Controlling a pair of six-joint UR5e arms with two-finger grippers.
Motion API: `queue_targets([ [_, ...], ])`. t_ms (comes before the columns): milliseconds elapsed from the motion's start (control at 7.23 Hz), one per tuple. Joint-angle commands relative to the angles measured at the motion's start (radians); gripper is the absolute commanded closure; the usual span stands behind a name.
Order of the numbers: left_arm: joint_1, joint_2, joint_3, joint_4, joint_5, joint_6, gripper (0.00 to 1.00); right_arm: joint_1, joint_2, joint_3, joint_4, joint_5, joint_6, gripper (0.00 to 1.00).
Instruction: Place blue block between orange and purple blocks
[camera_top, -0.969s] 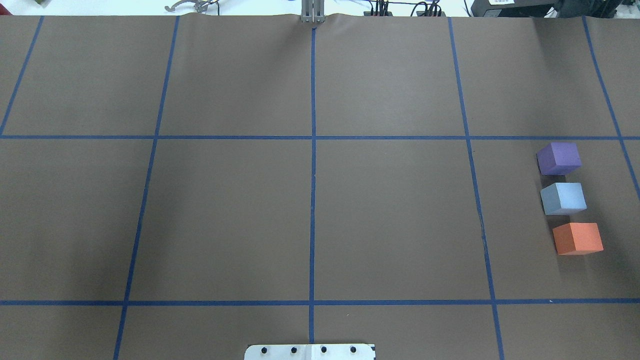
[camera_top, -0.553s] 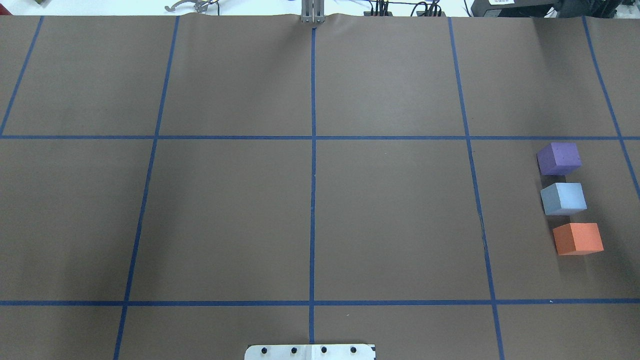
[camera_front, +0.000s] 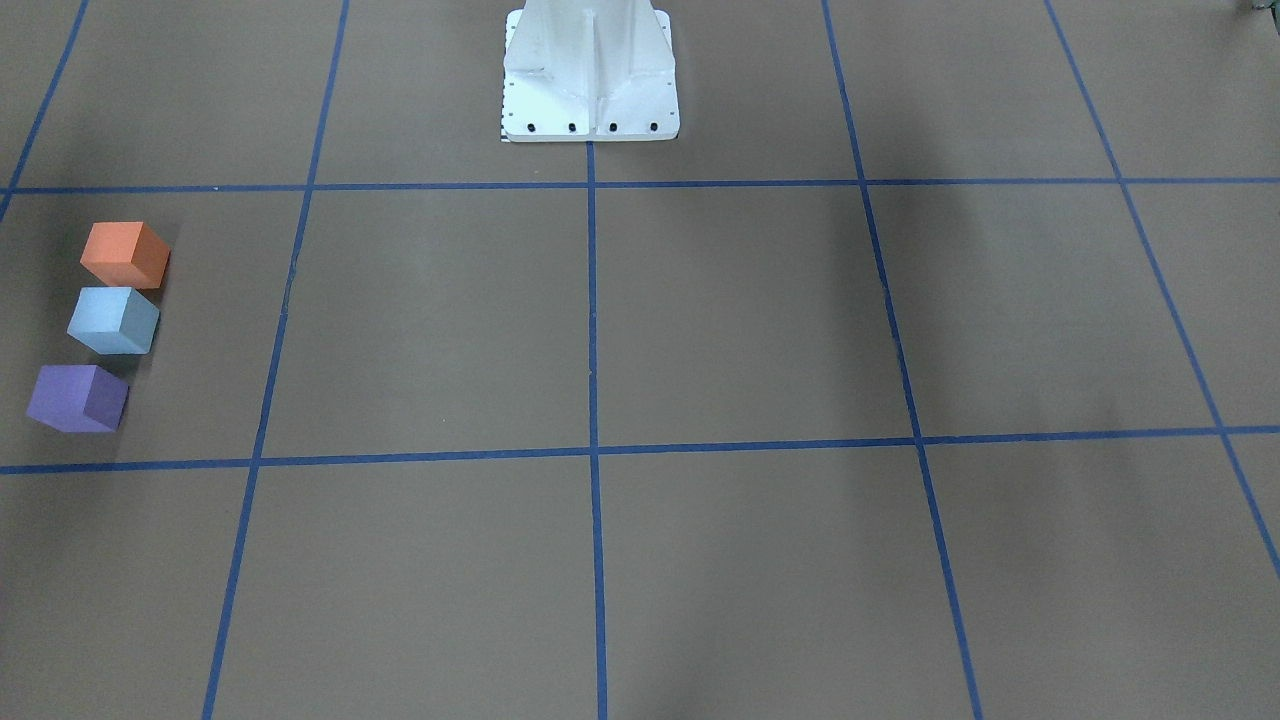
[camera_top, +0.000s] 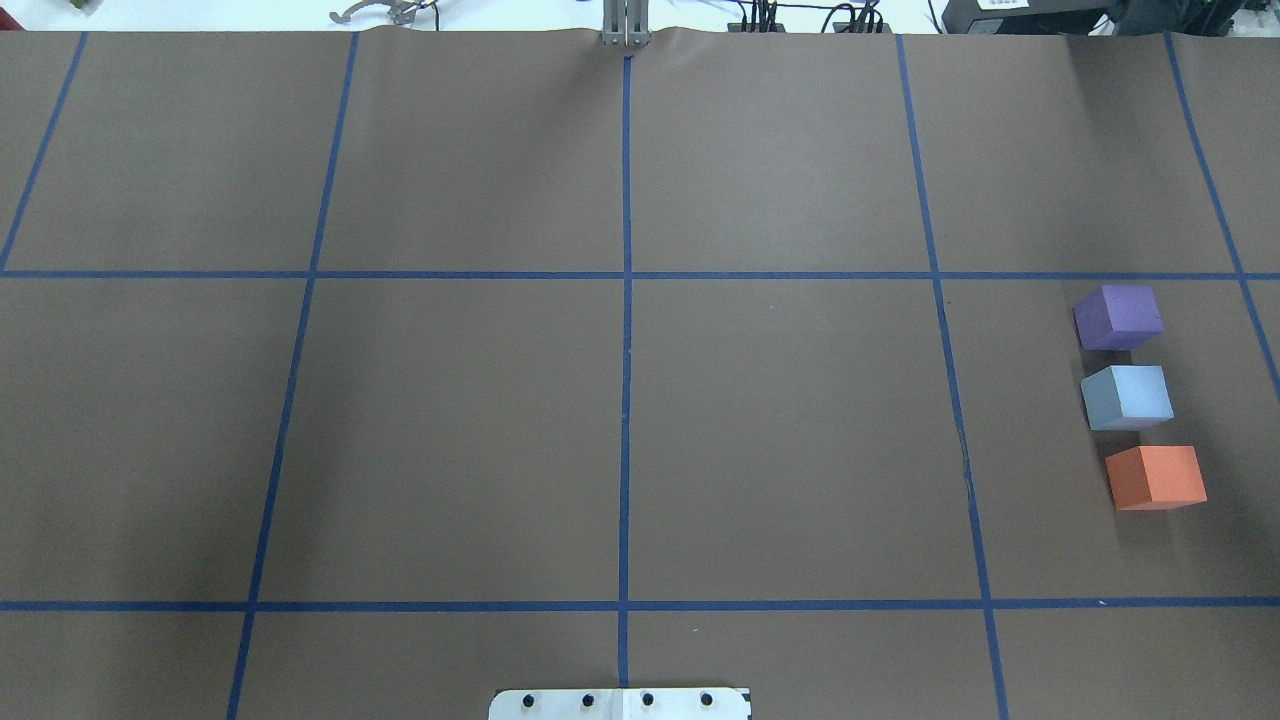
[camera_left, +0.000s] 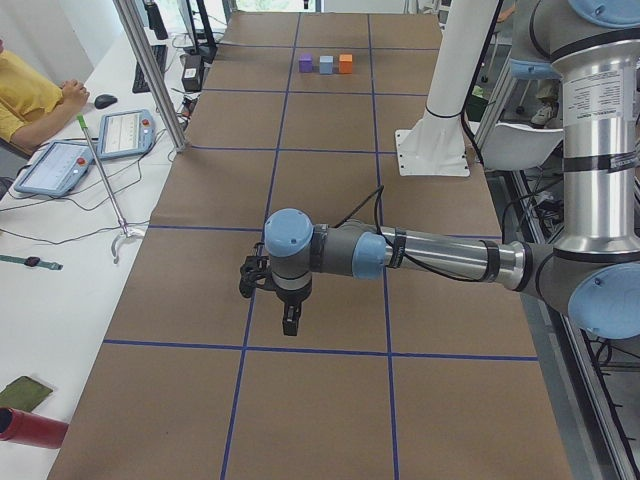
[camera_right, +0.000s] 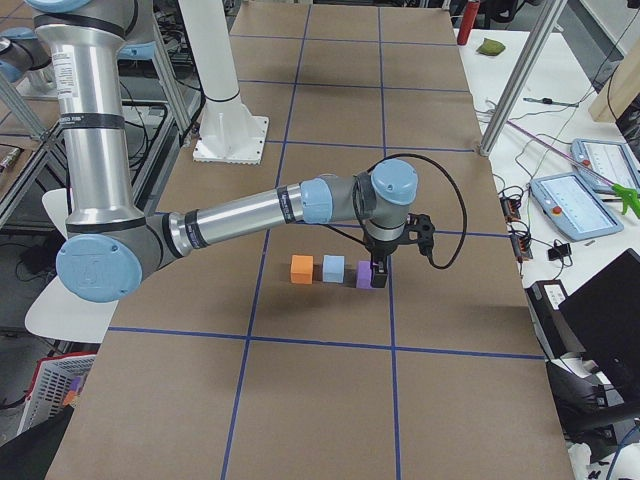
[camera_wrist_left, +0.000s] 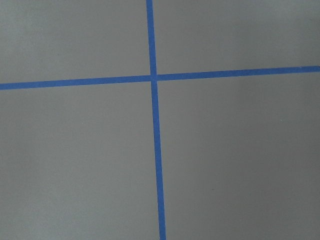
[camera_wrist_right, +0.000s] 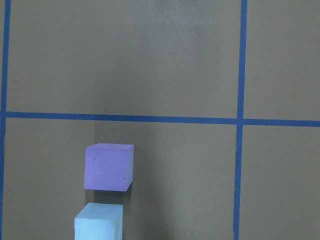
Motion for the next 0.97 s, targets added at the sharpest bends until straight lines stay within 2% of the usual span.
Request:
queue_targets([
  [0,-0.002,0.013,0.002,-0.001,0.004,0.005,0.00,0.002,-0.001,0.009,-0.001,0.003,0.000,0.00],
  [277,-0.022,0.061,-0.013,-0.020,0.002,0.014,0.00,0.000,0.000,0.107,-0.003,-0.001,0.000,0.00],
  [415,-0.022,0.073,-0.022,-0.026,-0.010,0.013,0.00,-0.041,0.014,0.023,0.006,-0.044,-0.002,0.00],
  [553,-0.019,0.067,-0.035,-0.022,-0.009,0.011,0.00,-0.023,-0.018,0.114,-0.001,-0.056,-0.002,0.00],
  [692,-0.019,0.070,-0.088,-0.028,0.007,0.005,0.00,-0.009,-0.018,0.106,-0.049,-0.061,-0.006,0.00],
  [830,-0.022,0.078,-0.122,-0.029,0.008,0.004,0.00,-0.003,-0.006,0.088,-0.047,-0.064,-0.012,0.00],
])
